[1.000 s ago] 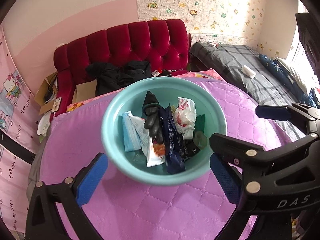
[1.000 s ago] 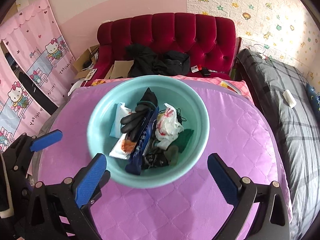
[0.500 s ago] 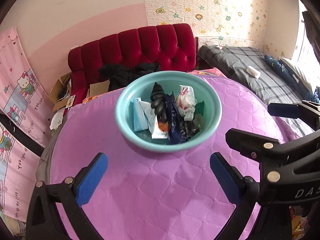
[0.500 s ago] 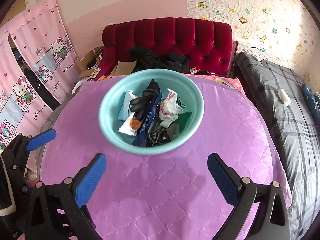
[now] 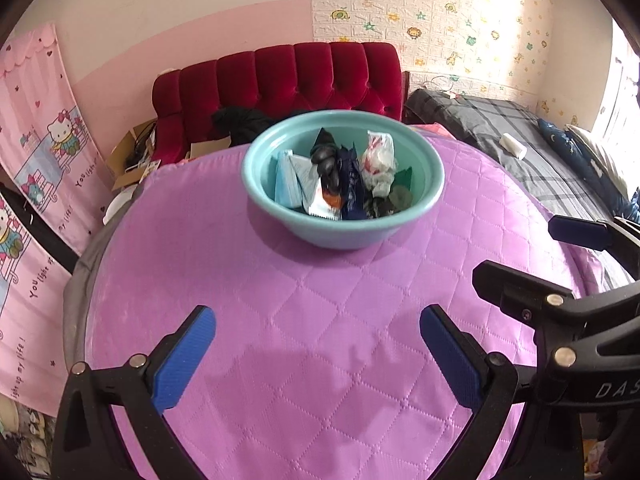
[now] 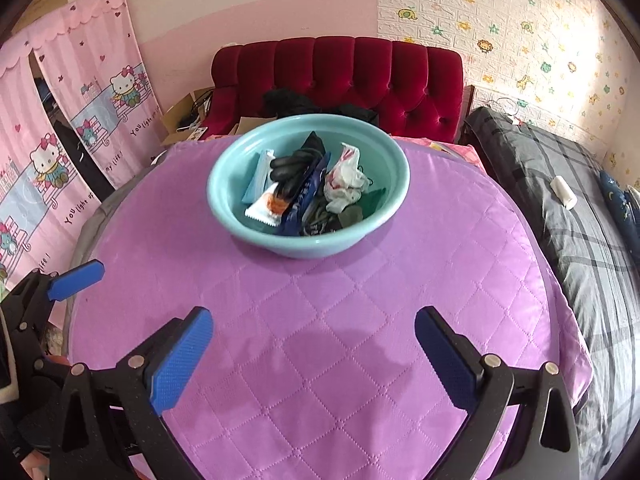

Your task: Organize soft objects

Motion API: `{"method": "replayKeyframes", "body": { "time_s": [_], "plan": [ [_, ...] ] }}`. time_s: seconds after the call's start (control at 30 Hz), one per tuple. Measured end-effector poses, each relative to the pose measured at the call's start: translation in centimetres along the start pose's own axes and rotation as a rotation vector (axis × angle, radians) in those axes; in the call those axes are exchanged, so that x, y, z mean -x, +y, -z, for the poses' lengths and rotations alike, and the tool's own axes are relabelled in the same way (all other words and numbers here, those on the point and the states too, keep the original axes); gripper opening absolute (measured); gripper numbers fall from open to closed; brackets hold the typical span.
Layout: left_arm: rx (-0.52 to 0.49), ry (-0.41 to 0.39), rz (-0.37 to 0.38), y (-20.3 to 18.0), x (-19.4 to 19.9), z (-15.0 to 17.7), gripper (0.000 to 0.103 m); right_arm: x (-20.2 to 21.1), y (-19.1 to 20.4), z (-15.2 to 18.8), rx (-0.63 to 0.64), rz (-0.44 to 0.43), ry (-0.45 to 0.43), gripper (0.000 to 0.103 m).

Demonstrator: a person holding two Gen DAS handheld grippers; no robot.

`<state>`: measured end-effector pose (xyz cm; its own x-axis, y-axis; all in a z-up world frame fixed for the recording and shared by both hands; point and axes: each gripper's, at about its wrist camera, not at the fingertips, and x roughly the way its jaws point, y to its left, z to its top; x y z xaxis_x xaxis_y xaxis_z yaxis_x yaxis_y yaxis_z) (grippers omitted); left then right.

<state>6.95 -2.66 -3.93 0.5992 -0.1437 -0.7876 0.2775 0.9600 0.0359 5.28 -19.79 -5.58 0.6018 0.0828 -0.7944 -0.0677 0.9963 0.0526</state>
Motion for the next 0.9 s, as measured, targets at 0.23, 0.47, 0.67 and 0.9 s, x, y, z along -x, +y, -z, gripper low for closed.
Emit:
{"method": "replayKeyframes", "body": {
  "time_s": [0.23,0.47,0.67,0.9],
  "plan": [
    [-0.007,0.021,-0.009,-0.1,-0.4,1.3,0.103,-0.6,0.2,1.6,-0.004,-0.006,0.015,0.103],
    [-0.012,0.017,-0.007,-0.2,-0.2,1.5,0.103,-0.4,0.5,1.5,0.004,0.001,0.012,0.103],
    [-0.006,0.024,-0.009,0.0,-0.4,1.7,0.103,-0.5,0.7,1.6,0.007,0.004,0.017,0.103],
    [-0.009,0.027,-0.003,0.1,-0.5,1.6,0.103,-0.5,0.6,1.7,0.008,0.010,0.016,0.103]
  ]
}}
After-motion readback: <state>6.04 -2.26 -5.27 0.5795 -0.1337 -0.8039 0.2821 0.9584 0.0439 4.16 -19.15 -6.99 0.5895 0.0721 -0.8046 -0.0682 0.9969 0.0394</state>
